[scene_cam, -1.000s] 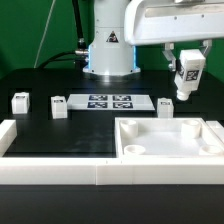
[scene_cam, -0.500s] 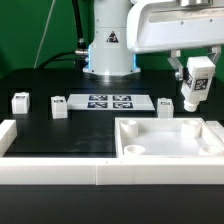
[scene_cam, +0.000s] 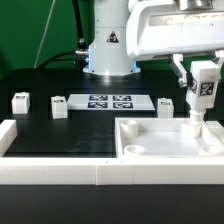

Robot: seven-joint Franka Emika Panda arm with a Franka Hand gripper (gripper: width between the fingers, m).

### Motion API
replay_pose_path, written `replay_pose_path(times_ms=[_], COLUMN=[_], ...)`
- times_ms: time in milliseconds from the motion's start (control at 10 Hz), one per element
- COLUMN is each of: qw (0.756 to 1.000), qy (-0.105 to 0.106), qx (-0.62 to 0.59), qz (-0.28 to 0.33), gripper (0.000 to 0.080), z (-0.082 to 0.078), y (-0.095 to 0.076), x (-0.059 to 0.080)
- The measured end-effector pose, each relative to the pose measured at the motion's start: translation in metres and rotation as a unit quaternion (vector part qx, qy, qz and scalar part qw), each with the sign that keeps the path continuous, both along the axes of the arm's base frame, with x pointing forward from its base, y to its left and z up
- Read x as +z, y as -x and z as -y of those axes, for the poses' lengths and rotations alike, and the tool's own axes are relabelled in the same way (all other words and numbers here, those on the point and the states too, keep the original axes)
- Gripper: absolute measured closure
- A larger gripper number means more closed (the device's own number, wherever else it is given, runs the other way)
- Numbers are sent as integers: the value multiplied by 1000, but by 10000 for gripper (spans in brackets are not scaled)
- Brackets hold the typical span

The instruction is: Assemble one leg

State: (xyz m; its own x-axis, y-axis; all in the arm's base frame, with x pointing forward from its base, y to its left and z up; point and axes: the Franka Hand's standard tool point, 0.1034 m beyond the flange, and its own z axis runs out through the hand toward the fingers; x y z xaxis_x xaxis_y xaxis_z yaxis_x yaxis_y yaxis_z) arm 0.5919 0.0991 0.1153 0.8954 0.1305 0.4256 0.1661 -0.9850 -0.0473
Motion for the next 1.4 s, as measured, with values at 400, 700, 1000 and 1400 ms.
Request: replay_pose_path(times_ms=[400, 700, 1000, 1400], qw=[1000, 1000, 1000, 999], qy=[-6, -12, -14, -17], qx=[-5, -8, -7, -12], qz=[3, -1, 6, 31], gripper=[509, 509, 509, 509], z=[-2, -14, -18, -18], y=[-27, -25, -25, -25], x=[-13, -32, -34, -44])
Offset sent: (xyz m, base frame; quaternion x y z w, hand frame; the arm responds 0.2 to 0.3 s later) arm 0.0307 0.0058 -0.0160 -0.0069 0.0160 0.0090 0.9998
